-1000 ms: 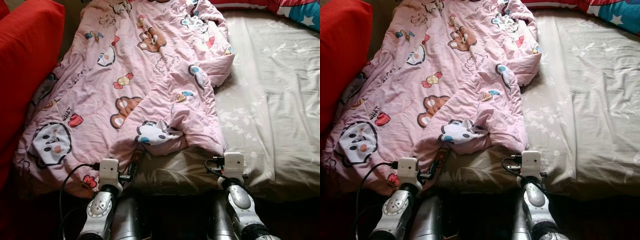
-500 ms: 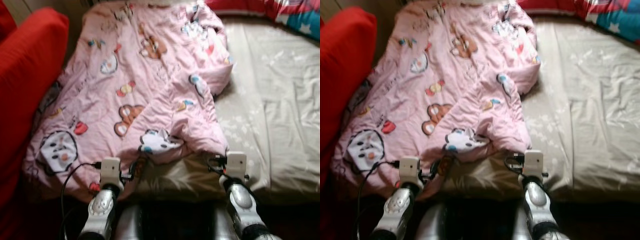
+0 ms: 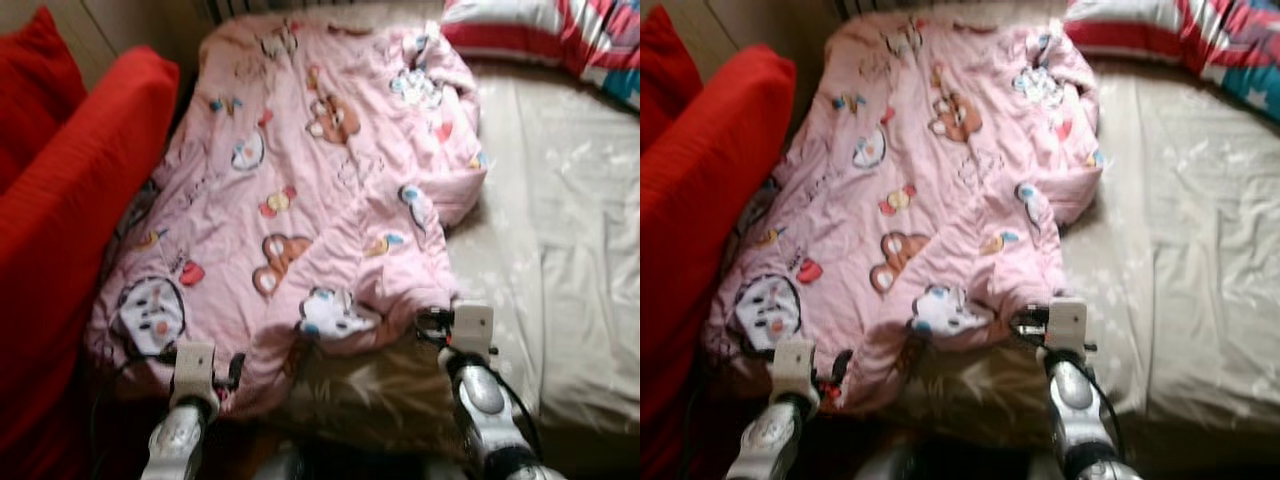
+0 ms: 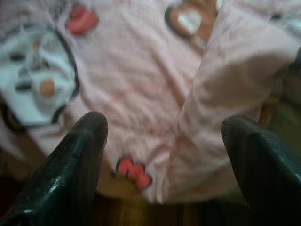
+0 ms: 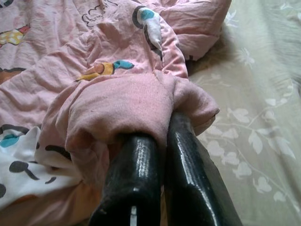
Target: Clean up the room
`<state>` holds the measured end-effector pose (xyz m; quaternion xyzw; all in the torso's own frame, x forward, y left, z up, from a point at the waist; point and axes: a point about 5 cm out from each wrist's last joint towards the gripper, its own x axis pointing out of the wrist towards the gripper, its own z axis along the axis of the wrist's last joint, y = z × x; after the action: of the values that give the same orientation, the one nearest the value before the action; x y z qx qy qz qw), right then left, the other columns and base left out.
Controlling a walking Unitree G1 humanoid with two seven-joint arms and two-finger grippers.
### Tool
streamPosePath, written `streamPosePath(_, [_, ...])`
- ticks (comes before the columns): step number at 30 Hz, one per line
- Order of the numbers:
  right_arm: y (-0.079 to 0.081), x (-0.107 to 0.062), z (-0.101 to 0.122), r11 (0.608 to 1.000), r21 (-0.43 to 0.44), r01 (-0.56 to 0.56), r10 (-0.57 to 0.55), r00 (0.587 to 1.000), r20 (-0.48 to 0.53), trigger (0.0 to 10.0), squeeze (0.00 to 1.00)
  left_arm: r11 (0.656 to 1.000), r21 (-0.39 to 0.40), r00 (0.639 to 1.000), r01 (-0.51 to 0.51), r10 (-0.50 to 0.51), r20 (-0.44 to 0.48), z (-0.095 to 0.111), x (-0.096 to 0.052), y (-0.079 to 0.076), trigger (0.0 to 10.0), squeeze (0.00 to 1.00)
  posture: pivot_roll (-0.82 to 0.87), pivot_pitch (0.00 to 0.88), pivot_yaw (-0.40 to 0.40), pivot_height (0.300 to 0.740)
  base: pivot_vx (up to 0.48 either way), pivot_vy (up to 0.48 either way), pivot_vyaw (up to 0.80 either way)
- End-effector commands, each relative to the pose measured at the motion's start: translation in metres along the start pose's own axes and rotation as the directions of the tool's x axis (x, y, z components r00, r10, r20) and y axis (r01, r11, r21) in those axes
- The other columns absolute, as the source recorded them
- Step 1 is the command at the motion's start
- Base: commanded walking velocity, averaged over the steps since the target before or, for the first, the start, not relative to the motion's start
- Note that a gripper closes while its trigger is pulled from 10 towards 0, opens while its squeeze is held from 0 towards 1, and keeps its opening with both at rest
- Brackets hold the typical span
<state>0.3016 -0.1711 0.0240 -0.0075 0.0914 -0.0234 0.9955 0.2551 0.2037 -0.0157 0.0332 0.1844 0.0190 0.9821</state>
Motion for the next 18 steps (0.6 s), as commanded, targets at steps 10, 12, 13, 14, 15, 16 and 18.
streamPosePath(10, [0.004,-0.004,-0.009,1.000,0.006,-0.006,0.006,0.999,-0.040,10.0,0.00,0.999,0.014,0.961,-0.046,0.048,-0.271,-0.054,-0.028,0.017,10.0,0.00,-0.05,0.212,0.108,0.740,0.000,0.000,0.00])
streamPosePath(12, [0.004,-0.004,-0.009,1.000,0.006,-0.005,0.005,0.999,-0.040,10.0,0.00,0.999,0.015,0.958,-0.047,0.049,-0.282,-0.055,-0.029,0.017,10.0,0.00,-0.05,0.212,0.108,0.740,0.000,0.000,0.00])
streamPosePath(13, [0.004,-0.004,-0.009,1.000,0.006,-0.005,0.005,0.999,-0.040,10.0,0.00,0.999,0.017,0.954,-0.047,0.050,-0.295,-0.058,-0.030,0.017,10.0,0.00,-0.05,0.212,0.108,0.740,0.000,0.000,0.00])
streamPosePath(14, [0.004,-0.004,-0.009,1.000,0.006,-0.004,0.005,0.999,-0.040,10.0,0.00,0.999,0.019,0.950,-0.047,0.051,-0.309,-0.060,-0.032,0.018,10.0,0.00,-0.05,0.212,0.107,0.740,0.000,0.000,0.00])
streamPosePath(15, [0.004,-0.004,-0.009,1.000,0.006,-0.004,0.005,0.999,-0.040,10.0,0.00,0.999,0.019,0.950,-0.047,0.051,-0.309,-0.060,-0.032,0.018,10.0,0.00,-0.05,0.212,0.107,0.740,0.000,0.000,0.00])
streamPosePath(16, [0.004,-0.004,-0.009,1.000,0.006,-0.004,0.004,0.999,-0.040,10.0,0.00,0.999,0.020,0.946,-0.048,0.052,-0.319,-0.062,-0.033,0.018,10.0,0.00,-0.05,0.212,0.107,0.740,0.000,0.000,0.00])
streamPosePath(18, [0.004,-0.004,-0.008,1.000,0.005,-0.003,0.004,0.999,-0.039,10.0,0.00,0.999,0.017,0.941,-0.050,0.052,-0.334,-0.066,-0.036,0.019,10.0,0.00,-0.05,0.212,0.108,0.740,0.000,0.000,0.00])
